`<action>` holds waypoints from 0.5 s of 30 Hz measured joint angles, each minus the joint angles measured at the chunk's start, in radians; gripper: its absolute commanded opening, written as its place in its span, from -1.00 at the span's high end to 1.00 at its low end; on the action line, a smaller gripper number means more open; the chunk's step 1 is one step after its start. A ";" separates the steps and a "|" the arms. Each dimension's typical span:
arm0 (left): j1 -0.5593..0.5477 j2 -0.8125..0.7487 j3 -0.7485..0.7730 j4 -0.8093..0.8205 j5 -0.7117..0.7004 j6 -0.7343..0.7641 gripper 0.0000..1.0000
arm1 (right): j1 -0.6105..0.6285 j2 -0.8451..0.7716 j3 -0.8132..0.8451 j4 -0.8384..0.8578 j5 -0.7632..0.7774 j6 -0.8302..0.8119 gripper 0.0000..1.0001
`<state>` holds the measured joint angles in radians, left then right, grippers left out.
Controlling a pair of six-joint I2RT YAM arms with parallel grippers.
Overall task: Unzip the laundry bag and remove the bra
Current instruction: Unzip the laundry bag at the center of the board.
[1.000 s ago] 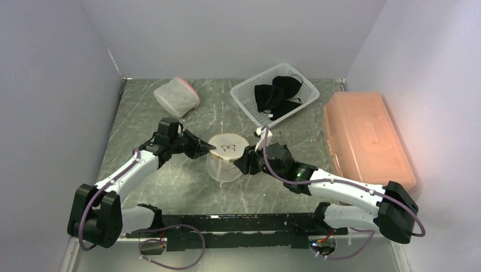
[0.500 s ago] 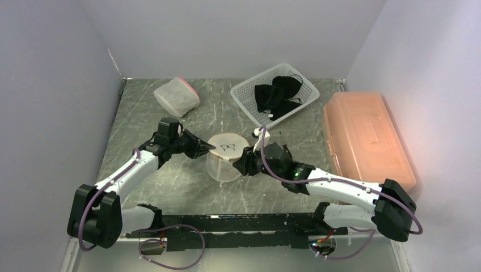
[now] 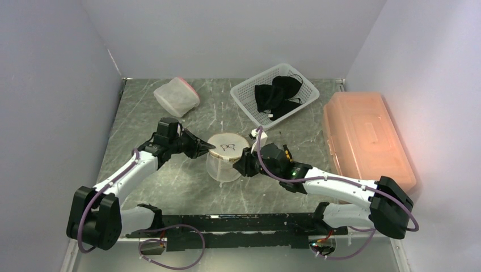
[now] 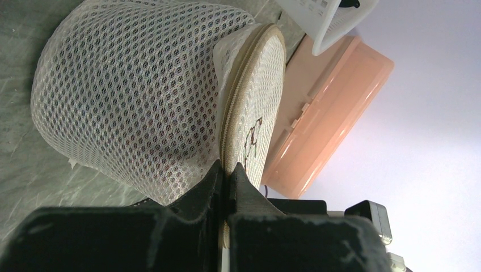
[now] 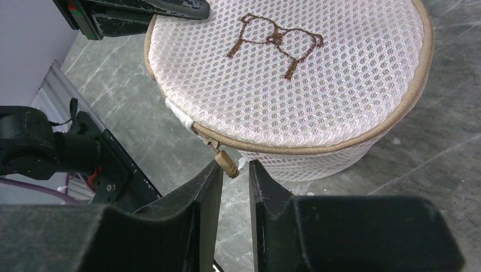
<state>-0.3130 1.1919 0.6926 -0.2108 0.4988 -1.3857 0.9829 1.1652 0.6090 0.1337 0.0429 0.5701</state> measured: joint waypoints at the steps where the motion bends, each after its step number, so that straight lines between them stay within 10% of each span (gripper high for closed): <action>1: 0.000 0.000 0.000 0.000 0.000 0.000 0.95 | 0.000 0.000 0.000 0.000 0.000 0.000 0.48; 15: 0.000 0.000 0.000 0.002 0.000 0.000 0.95 | 0.000 0.006 0.013 0.010 -0.001 0.002 0.51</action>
<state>-0.3130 1.1919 0.6926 -0.2092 0.4988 -1.3861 0.9829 1.1709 0.6224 0.1432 0.0422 0.5724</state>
